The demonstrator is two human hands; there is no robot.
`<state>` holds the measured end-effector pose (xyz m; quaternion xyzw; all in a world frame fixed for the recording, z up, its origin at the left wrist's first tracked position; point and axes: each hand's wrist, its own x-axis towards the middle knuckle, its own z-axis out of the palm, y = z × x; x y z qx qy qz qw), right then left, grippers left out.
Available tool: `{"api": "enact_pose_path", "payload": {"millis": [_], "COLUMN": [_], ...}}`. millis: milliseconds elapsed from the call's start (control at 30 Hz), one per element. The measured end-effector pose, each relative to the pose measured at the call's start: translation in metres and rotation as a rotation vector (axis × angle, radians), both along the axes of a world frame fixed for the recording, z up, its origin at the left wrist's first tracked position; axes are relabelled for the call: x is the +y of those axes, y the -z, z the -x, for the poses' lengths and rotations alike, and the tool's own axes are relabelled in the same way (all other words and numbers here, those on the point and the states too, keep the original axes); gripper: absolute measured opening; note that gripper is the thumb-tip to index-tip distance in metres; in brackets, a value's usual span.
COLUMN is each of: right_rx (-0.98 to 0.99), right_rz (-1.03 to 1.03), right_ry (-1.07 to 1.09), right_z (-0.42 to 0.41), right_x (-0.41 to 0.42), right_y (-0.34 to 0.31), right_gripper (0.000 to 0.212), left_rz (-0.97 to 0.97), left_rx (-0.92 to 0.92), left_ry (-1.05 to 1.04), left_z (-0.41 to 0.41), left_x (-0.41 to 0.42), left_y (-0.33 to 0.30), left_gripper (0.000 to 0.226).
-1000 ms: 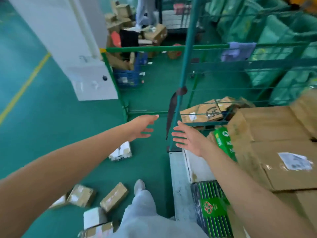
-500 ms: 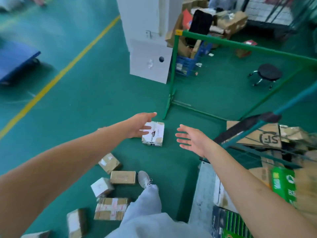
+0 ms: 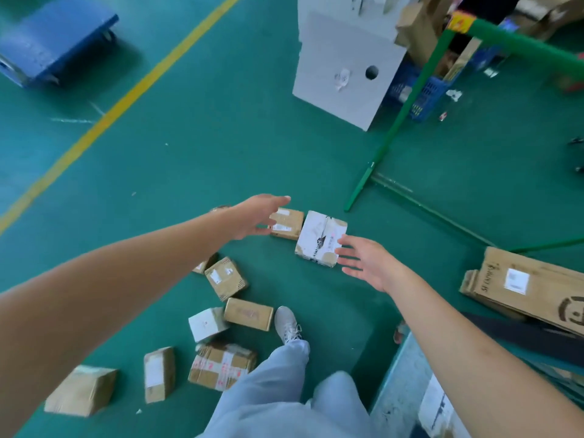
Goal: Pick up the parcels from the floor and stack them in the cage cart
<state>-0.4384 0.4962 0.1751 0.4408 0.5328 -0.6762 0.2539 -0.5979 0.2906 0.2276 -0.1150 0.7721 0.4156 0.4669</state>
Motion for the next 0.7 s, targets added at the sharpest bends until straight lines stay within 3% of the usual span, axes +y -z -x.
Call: {"api": "enact_pose_path", "payload": {"millis": [267, 700], "right_rx": [-0.135, -0.319], "right_rz": [-0.006, -0.100], "right_ry": [-0.042, -0.099], "right_z": [0.057, 0.096], "right_x": [0.032, 0.078], "right_y": [0.132, 0.447], "right_gripper": [0.033, 0.027], "left_rz": [0.096, 0.253], "left_rx": [-0.058, -0.233], "left_ry": [0.019, 0.003], "left_z": [0.068, 0.090], "left_x": [0.027, 0.058], "left_y": [0.131, 0.472], "left_gripper": [0.050, 0.054]}}
